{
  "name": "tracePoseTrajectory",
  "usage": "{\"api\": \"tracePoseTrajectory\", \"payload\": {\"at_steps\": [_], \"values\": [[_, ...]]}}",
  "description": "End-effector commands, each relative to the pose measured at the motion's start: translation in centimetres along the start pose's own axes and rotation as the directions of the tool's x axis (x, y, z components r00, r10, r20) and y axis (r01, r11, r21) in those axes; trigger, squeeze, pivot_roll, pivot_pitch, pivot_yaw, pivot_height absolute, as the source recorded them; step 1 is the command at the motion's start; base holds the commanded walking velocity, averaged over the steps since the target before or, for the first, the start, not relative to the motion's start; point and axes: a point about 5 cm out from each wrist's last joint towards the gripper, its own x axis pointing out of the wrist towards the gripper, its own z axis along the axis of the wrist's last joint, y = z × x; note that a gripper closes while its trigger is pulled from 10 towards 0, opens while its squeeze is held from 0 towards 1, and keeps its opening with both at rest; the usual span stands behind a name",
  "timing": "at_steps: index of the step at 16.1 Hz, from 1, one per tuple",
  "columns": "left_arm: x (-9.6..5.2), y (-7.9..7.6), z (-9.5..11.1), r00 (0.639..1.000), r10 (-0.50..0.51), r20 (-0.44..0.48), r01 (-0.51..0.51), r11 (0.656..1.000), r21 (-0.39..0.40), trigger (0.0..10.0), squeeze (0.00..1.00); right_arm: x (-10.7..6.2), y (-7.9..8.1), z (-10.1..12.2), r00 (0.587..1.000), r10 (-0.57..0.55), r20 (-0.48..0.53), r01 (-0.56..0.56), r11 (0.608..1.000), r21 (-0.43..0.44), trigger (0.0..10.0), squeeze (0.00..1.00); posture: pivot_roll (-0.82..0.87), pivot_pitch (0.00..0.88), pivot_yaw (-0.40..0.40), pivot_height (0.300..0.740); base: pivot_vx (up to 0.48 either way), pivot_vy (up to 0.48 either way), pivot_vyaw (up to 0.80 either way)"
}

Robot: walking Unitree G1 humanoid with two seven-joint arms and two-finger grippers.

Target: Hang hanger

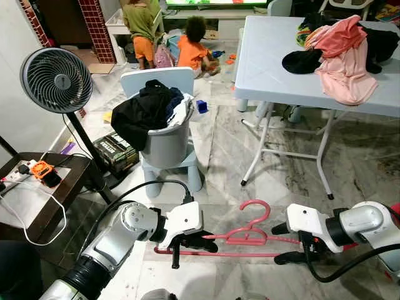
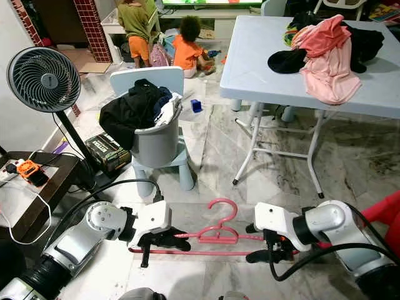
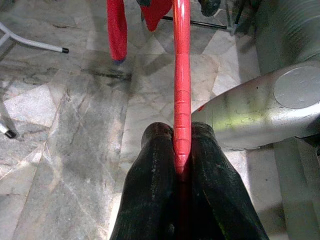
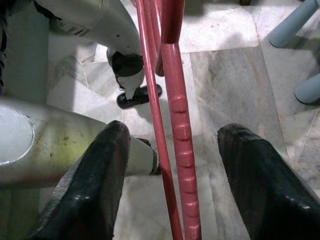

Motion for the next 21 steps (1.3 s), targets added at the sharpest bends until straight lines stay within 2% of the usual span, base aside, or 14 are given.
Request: {"api": "tracePoseTrajectory", "payload": {"at_steps": [1,16,17,18,19,20,21], "values": [[-0.1,0.2,0.4,1.000,-0.008,-0.006,0.008,1.000,0.027,10.0,0.00,-0.4,-0.3,0.1,1.000,-0.002,-0.029,0.001,1.000,-0.029,0.0,0.00,-0.07,0.000,0.051,0.740,0.000,0.000,0.00],[0.3,0.2,0.1,1.000,-0.001,-0.022,0.002,0.999,0.051,10.0,0.00,-0.7,-0.4,-0.3,0.997,0.048,-0.057,-0.049,0.999,-0.015,0.0,0.00,-0.07,0.000,0.050,0.740,0.000,0.000,0.00],[0.3,0.2,0.1,1.000,0.002,-0.022,-0.001,0.999,0.041,10.0,0.11,-0.7,-0.4,-0.3,0.997,0.047,-0.057,-0.048,0.999,-0.015,0.0,0.00,-0.07,0.000,0.050,0.740,0.000,0.000,0.00],[0.3,0.4,0.0,1.000,0.009,-0.014,-0.009,1.000,0.015,10.0,1.00,-0.7,-0.4,-0.3,0.997,0.046,-0.057,-0.047,0.999,-0.015,0.0,0.00,-0.07,0.000,0.050,0.740,0.000,0.000,0.00],[0.3,0.7,0.0,0.999,0.035,-0.005,-0.035,0.999,0.011,10.0,1.00,-0.6,-0.4,-0.3,0.998,0.037,-0.055,-0.038,0.999,-0.019,0.0,0.00,-0.07,0.000,0.051,0.740,0.000,0.000,0.00],[0.3,0.9,0.1,0.998,0.058,-0.012,-0.058,0.997,0.046,10.0,1.00,-0.6,-0.6,-0.3,0.998,0.019,-0.052,-0.020,1.000,-0.021,0.0,0.00,-0.07,0.000,0.051,0.740,0.000,0.000,0.00],[0.2,1.4,0.0,0.994,0.110,-0.017,-0.108,0.990,0.088,10.0,1.00,-0.5,-1.3,-0.5,0.996,-0.051,-0.068,0.048,0.998,-0.042,0.0,0.00,-0.07,0.000,0.052,0.740,0.000,0.000,0.00]]}}
